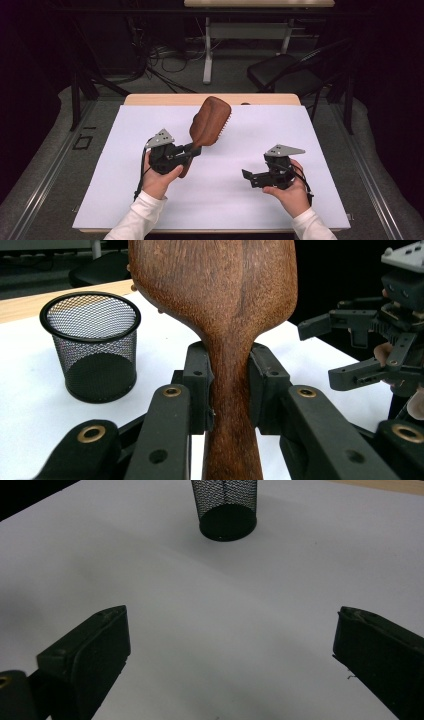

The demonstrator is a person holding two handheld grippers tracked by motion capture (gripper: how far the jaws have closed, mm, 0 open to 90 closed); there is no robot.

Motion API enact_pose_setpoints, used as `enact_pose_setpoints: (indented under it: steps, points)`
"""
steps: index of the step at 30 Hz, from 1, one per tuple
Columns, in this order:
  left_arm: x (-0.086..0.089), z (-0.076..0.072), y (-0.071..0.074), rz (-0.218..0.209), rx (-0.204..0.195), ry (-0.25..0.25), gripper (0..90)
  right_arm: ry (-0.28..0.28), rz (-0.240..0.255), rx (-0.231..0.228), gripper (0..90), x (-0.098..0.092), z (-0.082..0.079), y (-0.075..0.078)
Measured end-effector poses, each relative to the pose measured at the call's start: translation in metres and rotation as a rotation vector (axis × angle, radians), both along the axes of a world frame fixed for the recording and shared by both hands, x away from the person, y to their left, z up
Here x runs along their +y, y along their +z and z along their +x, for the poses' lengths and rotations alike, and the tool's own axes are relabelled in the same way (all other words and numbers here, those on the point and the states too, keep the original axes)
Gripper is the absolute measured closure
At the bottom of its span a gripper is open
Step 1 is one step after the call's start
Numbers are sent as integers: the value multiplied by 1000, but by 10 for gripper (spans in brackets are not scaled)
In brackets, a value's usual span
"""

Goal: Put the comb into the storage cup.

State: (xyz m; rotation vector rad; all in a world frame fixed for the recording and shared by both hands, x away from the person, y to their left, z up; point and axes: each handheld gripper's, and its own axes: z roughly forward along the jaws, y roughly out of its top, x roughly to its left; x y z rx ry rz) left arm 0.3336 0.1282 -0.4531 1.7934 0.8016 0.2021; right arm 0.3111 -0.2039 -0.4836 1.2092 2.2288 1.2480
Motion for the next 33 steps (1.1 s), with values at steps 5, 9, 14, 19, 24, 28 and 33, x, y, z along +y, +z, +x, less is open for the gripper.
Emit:
enact_pose_setpoints:
  steps: [5,9,14,19,24,28,33]
  points:
    - [1,0,-1,-5,-3,4,730,25,1,-4,15,14,7,11]
    - [1,0,-1,-5,-6,4,731,37,23,-9,16,23,11,20]
    - [1,0,-1,-7,-6,5,731,52,47,-2,15,30,15,29]
    - [2,0,-1,-12,-6,3,730,58,45,-9,15,35,18,37]
    - [2,0,-1,-14,-8,3,731,71,44,-9,15,40,20,42]
    - [3,0,-1,-15,-5,1,731,86,65,10,15,42,23,45]
    - [2,0,-2,-14,-5,-3,730,87,78,24,16,43,26,47]
